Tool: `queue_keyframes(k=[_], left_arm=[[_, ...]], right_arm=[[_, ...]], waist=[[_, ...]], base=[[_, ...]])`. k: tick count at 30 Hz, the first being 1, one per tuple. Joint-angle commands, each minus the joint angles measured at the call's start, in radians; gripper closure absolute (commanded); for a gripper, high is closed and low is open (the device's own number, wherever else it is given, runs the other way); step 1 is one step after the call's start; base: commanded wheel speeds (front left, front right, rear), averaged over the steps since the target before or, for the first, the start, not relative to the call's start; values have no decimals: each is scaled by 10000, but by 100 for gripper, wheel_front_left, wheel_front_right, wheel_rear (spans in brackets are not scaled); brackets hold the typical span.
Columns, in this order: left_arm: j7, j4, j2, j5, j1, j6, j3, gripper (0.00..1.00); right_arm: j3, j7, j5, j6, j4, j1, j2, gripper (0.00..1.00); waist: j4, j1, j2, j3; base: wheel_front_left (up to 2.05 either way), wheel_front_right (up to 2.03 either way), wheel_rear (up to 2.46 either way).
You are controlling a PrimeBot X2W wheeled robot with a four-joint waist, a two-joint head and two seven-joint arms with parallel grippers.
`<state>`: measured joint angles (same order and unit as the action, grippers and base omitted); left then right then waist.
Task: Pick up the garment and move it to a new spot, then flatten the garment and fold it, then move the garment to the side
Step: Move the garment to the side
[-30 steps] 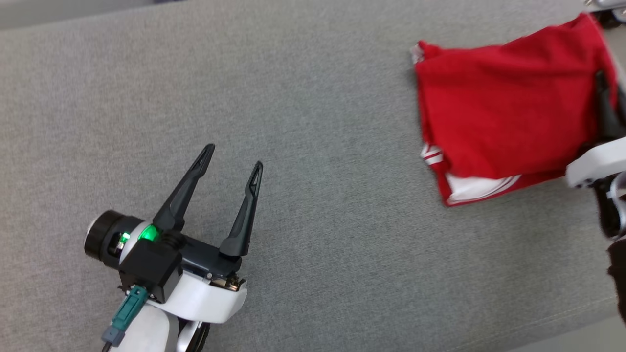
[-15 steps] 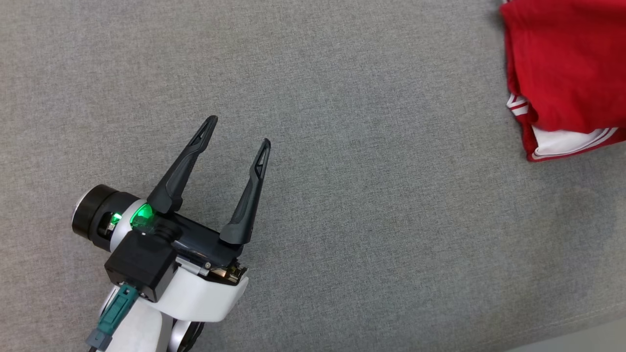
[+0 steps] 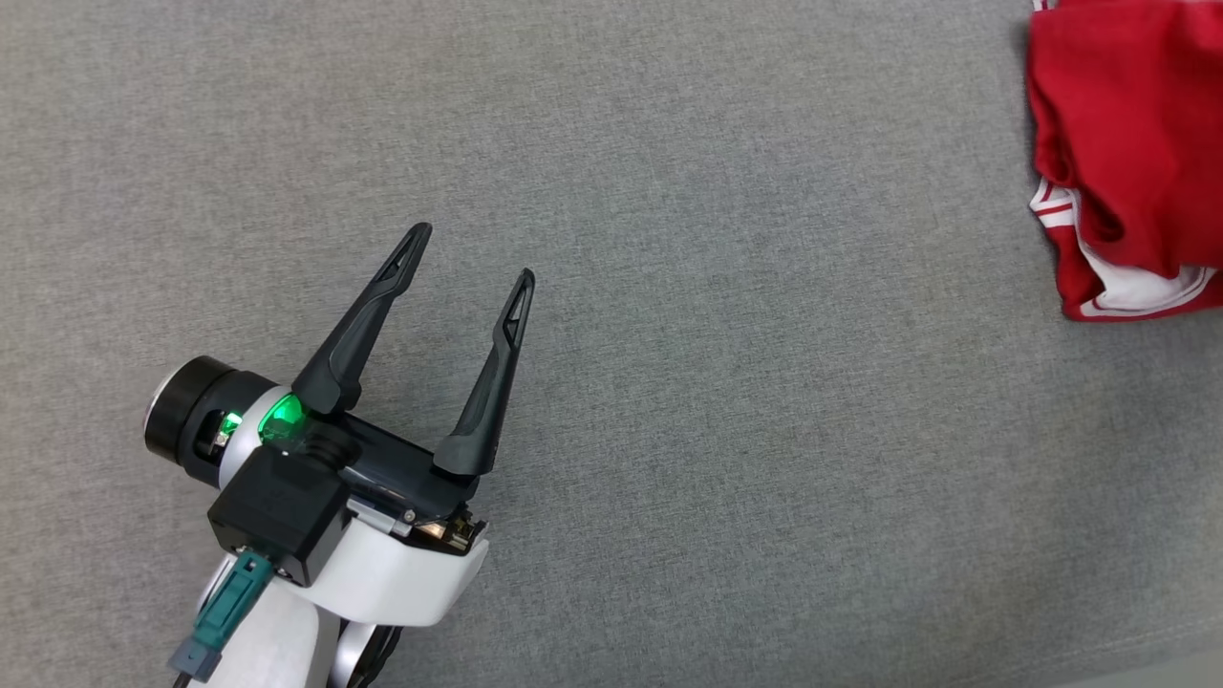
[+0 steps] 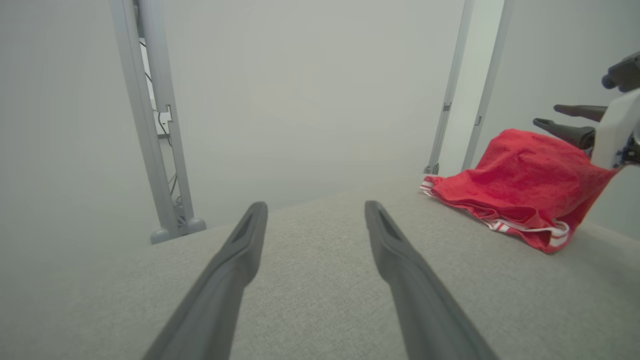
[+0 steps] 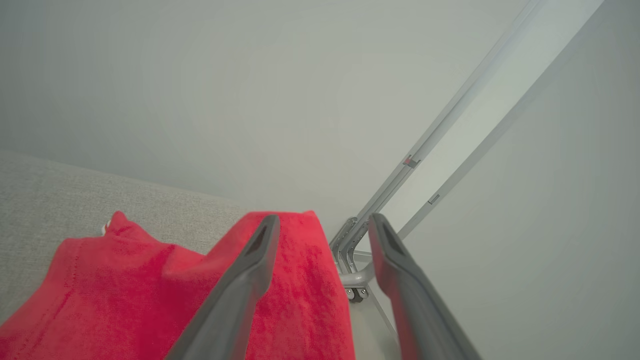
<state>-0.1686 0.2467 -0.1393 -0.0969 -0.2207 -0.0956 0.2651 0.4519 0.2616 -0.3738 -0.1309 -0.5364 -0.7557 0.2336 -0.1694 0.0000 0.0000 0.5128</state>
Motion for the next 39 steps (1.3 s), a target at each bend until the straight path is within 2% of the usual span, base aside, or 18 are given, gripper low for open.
queue_keyframes(k=[1,5,9,12,19,29,33,39], left_arm=[[-45,2,-26,-63,-38,68,-16,0],[-83,-85,19,-122,-4,101,4,0],[-183,-259,90,-217,72,175,12,0],[-340,-617,204,-445,244,316,-51,0],[-658,-1563,452,-992,659,744,-410,0],[-924,-2932,712,-1645,1307,1229,-799,0],[-965,-3122,752,-1661,1525,1387,-978,0],[-965,-2747,820,-1564,2140,1352,-1326,0]], right_arm=[[145,52,-263,4,238,-41,-230,0],[169,53,-631,4,608,119,-562,0],[-295,51,-480,4,845,312,-1060,0],[-1177,51,338,4,705,589,-1400,0],[-3095,51,2215,4,824,1470,-1700,0],[-4885,53,4318,4,1503,3462,-1805,0],[-5215,51,4859,4,2272,4220,-1787,0],[-5326,51,5219,4,3214,5374,-1797,0]], waist=[[68,0,0,-51],[187,0,0,-216],[357,0,0,-548],[609,0,0,-990],[1266,0,0,-2011],[2161,0,0,-3613],[2304,0,0,-4058],[2313,0,0,-4608]], base=[[0,0,0],[0,0,0],[0,0,0],[0,0,0],[0,0,0],[0,0,0],[0,0,0],[0,0,0]])
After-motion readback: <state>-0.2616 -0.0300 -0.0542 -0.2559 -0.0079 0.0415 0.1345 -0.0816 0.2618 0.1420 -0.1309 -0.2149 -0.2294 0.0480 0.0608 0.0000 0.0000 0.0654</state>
